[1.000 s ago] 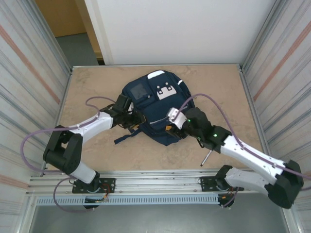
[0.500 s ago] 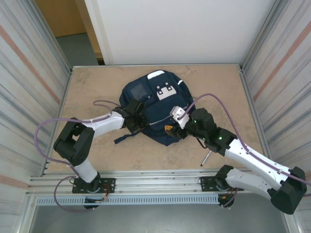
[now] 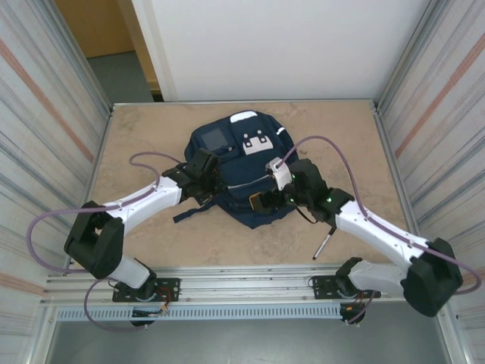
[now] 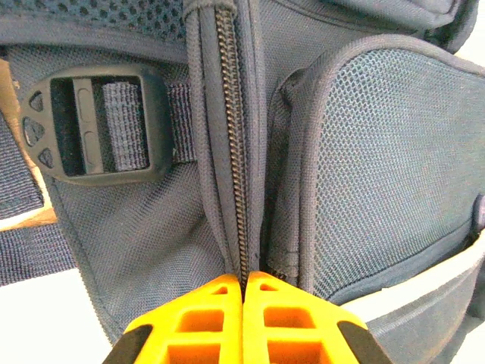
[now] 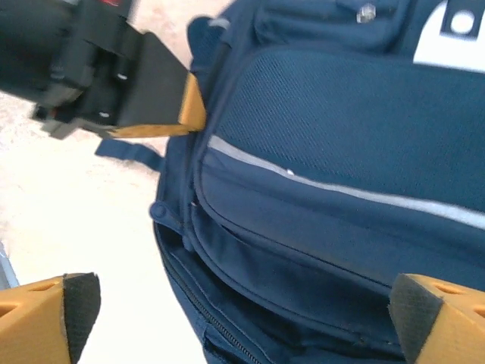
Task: Pack books, pencil case, and school supplies into a backpack
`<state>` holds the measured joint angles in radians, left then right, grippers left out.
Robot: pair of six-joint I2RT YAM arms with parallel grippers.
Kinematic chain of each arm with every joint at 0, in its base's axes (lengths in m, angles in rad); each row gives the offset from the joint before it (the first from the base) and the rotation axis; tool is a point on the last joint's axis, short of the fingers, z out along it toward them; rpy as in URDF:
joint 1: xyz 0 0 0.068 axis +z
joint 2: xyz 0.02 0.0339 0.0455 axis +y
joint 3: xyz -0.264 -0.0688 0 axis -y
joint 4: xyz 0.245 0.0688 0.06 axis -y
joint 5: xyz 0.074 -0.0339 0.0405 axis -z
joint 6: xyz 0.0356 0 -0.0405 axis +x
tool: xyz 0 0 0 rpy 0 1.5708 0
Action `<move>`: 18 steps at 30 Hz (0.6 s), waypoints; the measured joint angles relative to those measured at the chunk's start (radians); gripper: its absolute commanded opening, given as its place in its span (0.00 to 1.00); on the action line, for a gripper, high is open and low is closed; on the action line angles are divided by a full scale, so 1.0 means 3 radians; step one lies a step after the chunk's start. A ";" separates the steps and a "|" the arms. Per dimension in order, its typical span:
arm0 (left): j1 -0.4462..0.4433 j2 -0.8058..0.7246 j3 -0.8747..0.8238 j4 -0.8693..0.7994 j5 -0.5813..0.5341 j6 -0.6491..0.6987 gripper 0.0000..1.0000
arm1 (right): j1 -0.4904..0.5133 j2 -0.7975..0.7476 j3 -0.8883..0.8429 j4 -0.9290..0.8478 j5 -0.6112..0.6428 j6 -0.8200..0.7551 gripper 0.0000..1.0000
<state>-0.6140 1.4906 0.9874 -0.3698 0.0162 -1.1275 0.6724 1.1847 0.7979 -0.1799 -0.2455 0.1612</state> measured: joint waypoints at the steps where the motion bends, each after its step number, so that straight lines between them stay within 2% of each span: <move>1: 0.0015 -0.0015 0.0000 0.0001 0.0020 0.0004 0.00 | 0.0014 0.0116 0.0108 -0.0107 -0.0020 0.0079 0.82; 6: 0.0088 -0.0103 -0.0008 0.0011 0.0151 0.0003 0.00 | 0.0336 0.0459 0.0591 -0.0538 0.0046 0.0567 0.54; 8: 0.0102 -0.0167 -0.0008 0.0011 0.0181 0.0001 0.00 | 0.0441 0.0525 0.0715 -0.0671 0.0155 0.0863 0.39; 12: 0.0102 -0.0309 -0.0050 0.0020 0.0224 -0.0011 0.00 | 0.0670 0.0623 0.0788 -0.0902 0.0608 0.1918 0.52; 16: 0.0102 -0.0394 -0.0094 0.0013 0.0238 -0.0024 0.00 | 0.1136 0.0638 0.0778 -0.1005 0.1143 0.2897 0.52; 18: 0.0102 -0.0434 -0.0131 0.0024 0.0242 -0.0050 0.00 | 0.1376 0.0650 0.0800 -0.1006 0.1432 0.3166 0.50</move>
<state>-0.5835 1.3605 0.9482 -0.3626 0.0887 -1.1423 1.0851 1.3796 1.0378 -0.4816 0.1841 1.1110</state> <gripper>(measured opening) 0.051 0.516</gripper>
